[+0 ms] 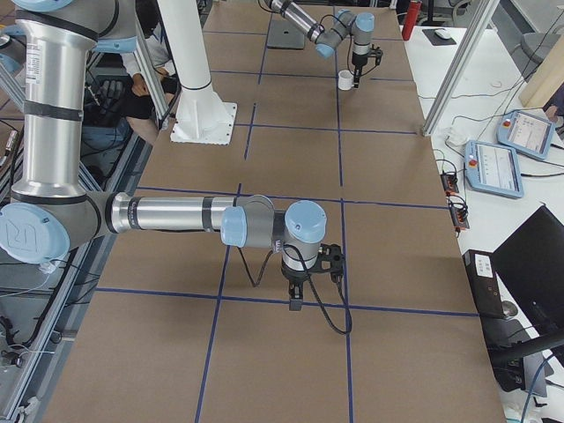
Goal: Place cup on laptop
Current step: 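Carry the white cup with the left gripper toward the silver laptop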
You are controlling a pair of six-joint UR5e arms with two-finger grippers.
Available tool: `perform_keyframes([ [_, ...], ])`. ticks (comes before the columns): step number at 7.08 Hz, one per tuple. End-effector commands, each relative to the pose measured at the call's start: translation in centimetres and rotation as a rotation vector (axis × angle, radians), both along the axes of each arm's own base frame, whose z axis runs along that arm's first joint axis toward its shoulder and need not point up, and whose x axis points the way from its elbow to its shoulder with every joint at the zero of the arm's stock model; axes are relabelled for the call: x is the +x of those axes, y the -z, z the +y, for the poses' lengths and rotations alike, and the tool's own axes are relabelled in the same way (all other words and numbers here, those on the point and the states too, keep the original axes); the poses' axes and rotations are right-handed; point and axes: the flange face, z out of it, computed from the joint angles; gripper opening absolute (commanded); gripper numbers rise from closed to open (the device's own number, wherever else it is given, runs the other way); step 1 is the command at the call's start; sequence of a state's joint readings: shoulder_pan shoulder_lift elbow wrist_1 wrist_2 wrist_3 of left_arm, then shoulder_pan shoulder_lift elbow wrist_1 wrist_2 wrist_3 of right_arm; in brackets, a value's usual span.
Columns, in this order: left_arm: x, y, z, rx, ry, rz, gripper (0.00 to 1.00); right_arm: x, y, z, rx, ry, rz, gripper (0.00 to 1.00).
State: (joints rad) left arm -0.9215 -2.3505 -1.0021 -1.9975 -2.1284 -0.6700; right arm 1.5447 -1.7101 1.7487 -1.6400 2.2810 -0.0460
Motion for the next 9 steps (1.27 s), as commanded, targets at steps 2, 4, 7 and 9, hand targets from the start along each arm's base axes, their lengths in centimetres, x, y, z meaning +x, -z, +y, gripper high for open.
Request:
perform_keyframes([
  [2, -6.5, 1.8, 3.1, 0.016, 0.030, 0.006, 0.00, 0.0, 0.0, 0.0, 0.000, 0.000, 0.000, 1.00],
  [4, -12.9, -1.6, 9.5, 0.074, -0.006, -0.008, 0.00, 0.0, 0.0, 0.0, 0.000, 0.000, 0.000, 1.00],
  [7, -24.2, -16.4, 20.0, -0.091, 0.046, -0.117, 0.00, 0.0, 0.0, 0.0, 0.000, 0.000, 0.002, 1.00],
  [9, -31.0, -25.4, 27.4, -0.108, 0.085, -0.131, 0.00, 0.0, 0.0, 0.0, 0.000, 0.000, 0.000, 1.00],
])
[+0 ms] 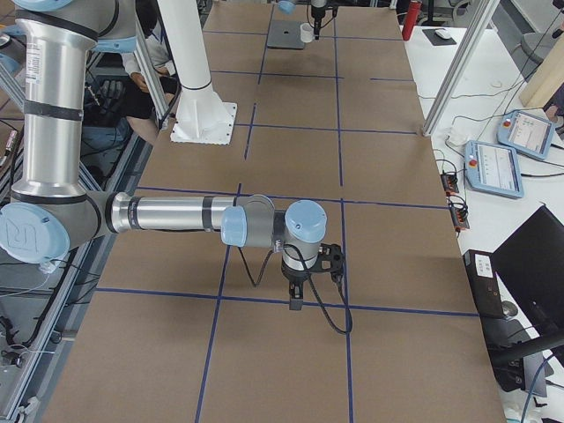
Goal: Place cup on laptop
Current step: 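Carry the white cup with the left gripper toward the silver laptop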
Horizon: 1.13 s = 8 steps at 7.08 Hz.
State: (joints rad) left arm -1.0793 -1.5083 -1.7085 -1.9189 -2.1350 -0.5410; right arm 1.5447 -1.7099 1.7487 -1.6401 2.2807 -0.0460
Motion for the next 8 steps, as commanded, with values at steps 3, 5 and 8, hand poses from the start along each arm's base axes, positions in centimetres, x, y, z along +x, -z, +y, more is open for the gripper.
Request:
perform_keyframes([
  [3, -7.3, -12.7, 8.8, 0.007, 0.018, 0.056, 0.00, 0.0, 0.0, -0.1, 0.001, 0.000, 0.000, 1.00],
  [5, -7.0, -12.7, 9.0, -0.018, 0.006, 0.088, 0.00, 0.0, 0.0, 0.0, -0.002, 0.000, 0.000, 1.00],
  [8, -6.6, -12.6, 9.4, -0.050, -0.019, 0.136, 0.32, 0.0, 0.0, 0.0, -0.002, 0.000, 0.000, 1.00],
])
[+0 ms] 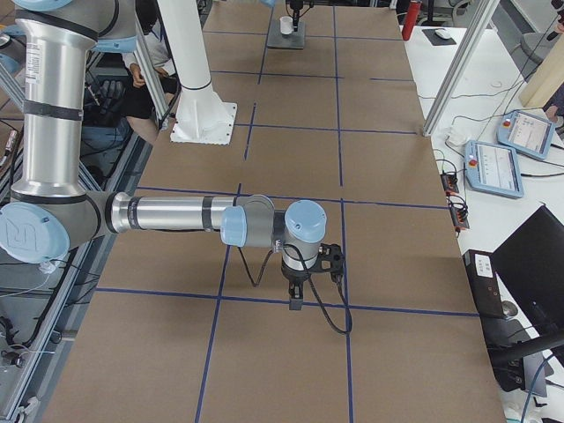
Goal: Place cup on laptop
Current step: 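Lower the white cup onto the laptop lid and open the left gripper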
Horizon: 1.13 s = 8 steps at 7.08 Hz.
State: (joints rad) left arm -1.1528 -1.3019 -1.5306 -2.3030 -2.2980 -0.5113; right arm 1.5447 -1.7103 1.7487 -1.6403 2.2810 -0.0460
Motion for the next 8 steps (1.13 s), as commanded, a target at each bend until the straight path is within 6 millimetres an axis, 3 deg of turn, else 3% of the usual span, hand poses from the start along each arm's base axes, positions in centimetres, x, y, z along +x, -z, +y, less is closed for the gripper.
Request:
perform_keyframes([
  [1, 0.0, -0.1, 0.1, 0.002, -0.004, -0.004, 0.63, 0.0, 0.0, 0.0, 0.000, 0.000, 0.000, 1.00],
  [2, -0.2, -0.1, 0.1, 0.008, -0.002, -0.008, 1.00, 0.0, 0.0, 0.0, 0.000, 0.000, 0.000, 1.00],
  [4, -3.2, 0.8, -1.4, 0.077, 0.057, -0.034, 1.00, 0.0, 0.1, -0.1, 0.002, 0.000, 0.000, 1.00],
  [5, -7.8, 0.2, -1.6, 0.160, 0.041, -0.065, 1.00, 0.0, 0.0, 0.0, 0.000, 0.000, 0.000, 1.00],
  [6, -13.7, -0.3, -1.9, 0.160, 0.079, -0.106, 1.00, 0.0, 0.0, 0.0, 0.000, 0.000, 0.000, 1.00],
  [7, -17.4, 0.7, -2.7, 0.144, 0.065, -0.133, 1.00, 0.0, 0.1, -0.1, 0.002, 0.000, 0.001, 1.00],
  [8, -20.7, 4.9, -4.8, 0.114, 0.091, -0.144, 1.00, 0.0, 0.1, -0.1, 0.002, 0.000, 0.000, 1.00],
])
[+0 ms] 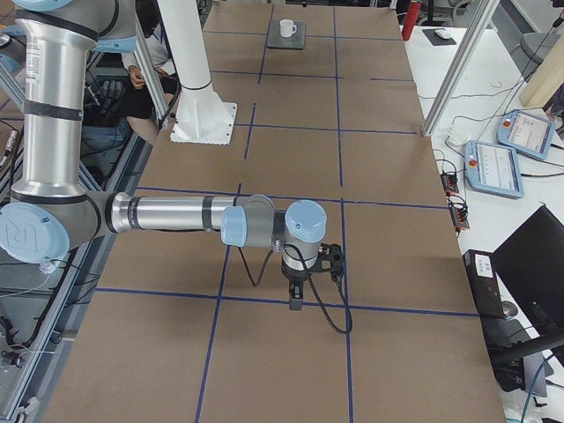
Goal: Place cup on laptop
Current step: 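Lower the white cup onto the laptop lid and open the left gripper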
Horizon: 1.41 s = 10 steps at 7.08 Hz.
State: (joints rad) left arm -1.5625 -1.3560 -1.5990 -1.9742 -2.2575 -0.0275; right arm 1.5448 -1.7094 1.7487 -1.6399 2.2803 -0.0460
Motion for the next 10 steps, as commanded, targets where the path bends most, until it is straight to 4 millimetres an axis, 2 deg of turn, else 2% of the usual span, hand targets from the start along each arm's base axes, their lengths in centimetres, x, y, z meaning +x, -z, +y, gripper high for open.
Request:
perform_keyframes([
  [1, -5.4, 5.6, -1.5, -0.037, -0.010, -0.020, 1.00, 0.0, 0.0, 0.1, -0.002, 0.000, -0.001, 1.00],
  [3, -5.1, 6.6, -0.5, -0.024, -0.025, 0.018, 1.00, 0.0, 0.0, 0.1, -0.002, 0.000, -0.001, 1.00],
  [4, -4.7, 5.6, -0.1, -0.043, -0.028, 0.070, 1.00, 0.0, 0.0, 0.0, -0.001, 0.000, -0.001, 1.00],
  [7, -4.4, 5.7, -0.3, -0.071, -0.002, 0.076, 1.00, 0.0, 0.0, 0.0, -0.001, 0.000, -0.001, 1.00],
  [10, -4.3, 4.5, 0.1, -0.080, -0.011, 0.072, 1.00, 0.0, -0.1, 0.1, -0.002, 0.000, -0.001, 1.00],
])
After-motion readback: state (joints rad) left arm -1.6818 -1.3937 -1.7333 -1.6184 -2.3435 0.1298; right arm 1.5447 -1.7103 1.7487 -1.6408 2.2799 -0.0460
